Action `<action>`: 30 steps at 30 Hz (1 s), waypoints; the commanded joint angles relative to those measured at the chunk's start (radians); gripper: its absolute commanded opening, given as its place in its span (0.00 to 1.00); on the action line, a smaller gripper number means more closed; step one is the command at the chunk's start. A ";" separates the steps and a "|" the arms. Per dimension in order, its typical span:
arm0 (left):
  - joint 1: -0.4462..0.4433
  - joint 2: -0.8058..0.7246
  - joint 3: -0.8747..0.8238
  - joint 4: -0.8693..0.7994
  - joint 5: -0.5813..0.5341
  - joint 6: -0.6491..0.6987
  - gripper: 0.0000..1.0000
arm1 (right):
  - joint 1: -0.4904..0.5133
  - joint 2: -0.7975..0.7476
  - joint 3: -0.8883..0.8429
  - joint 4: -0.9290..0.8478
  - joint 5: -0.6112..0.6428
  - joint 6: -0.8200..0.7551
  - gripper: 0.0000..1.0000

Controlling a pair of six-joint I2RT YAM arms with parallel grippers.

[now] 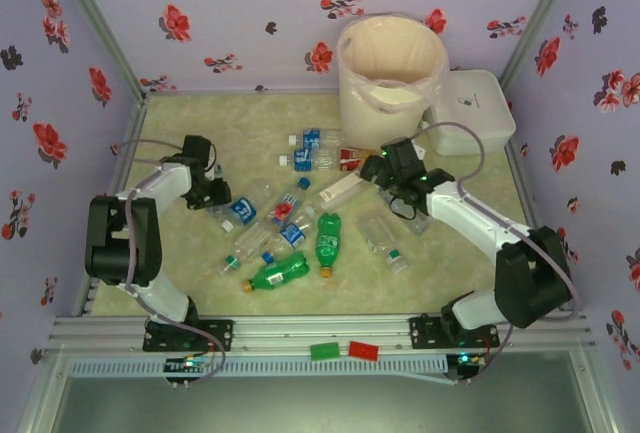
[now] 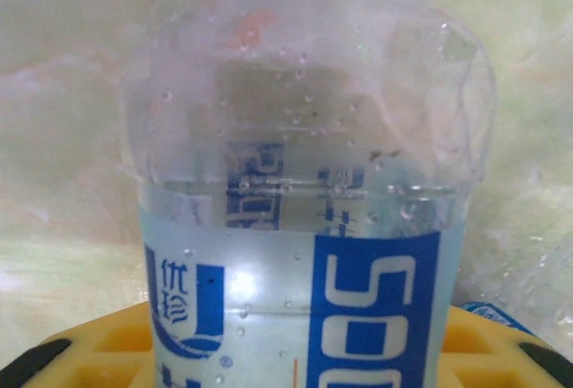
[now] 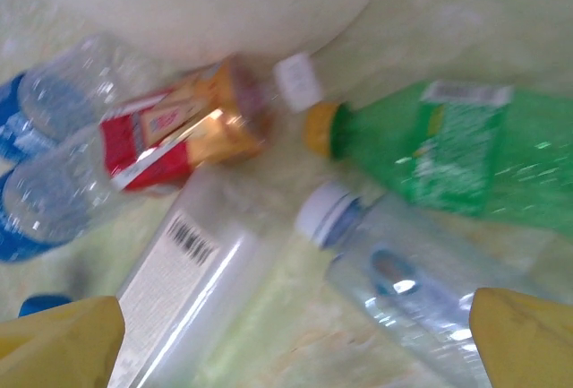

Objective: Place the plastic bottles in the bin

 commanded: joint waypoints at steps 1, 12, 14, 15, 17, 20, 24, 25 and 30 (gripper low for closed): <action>0.007 -0.077 0.071 -0.031 -0.016 0.003 0.35 | -0.068 -0.073 -0.027 -0.042 0.008 -0.045 1.00; -0.165 -0.137 0.479 0.053 0.153 -0.191 0.34 | -0.129 -0.087 -0.039 -0.027 -0.140 -0.083 1.00; -0.215 -0.097 0.588 0.072 0.153 -0.194 0.35 | -0.129 -0.086 -0.041 -0.018 -0.165 -0.078 1.00; -0.241 -0.068 0.650 0.079 0.153 -0.196 0.35 | -0.129 -0.086 -0.044 -0.013 -0.180 -0.078 1.00; -0.279 -0.004 0.763 0.090 0.162 -0.198 0.34 | -0.128 -0.090 -0.050 -0.008 -0.196 -0.076 1.00; -0.327 0.112 0.940 0.110 0.191 -0.205 0.34 | -0.127 -0.103 -0.064 0.003 -0.218 -0.073 1.00; -0.384 0.286 1.164 0.121 0.250 -0.220 0.34 | -0.127 -0.133 -0.084 0.009 -0.225 -0.065 1.00; -0.401 0.337 1.227 0.119 0.266 -0.221 0.34 | -0.127 -0.141 -0.087 0.008 -0.223 -0.066 1.00; -0.463 0.575 1.547 0.107 0.311 -0.231 0.34 | -0.127 -0.184 -0.110 0.021 -0.223 -0.057 1.00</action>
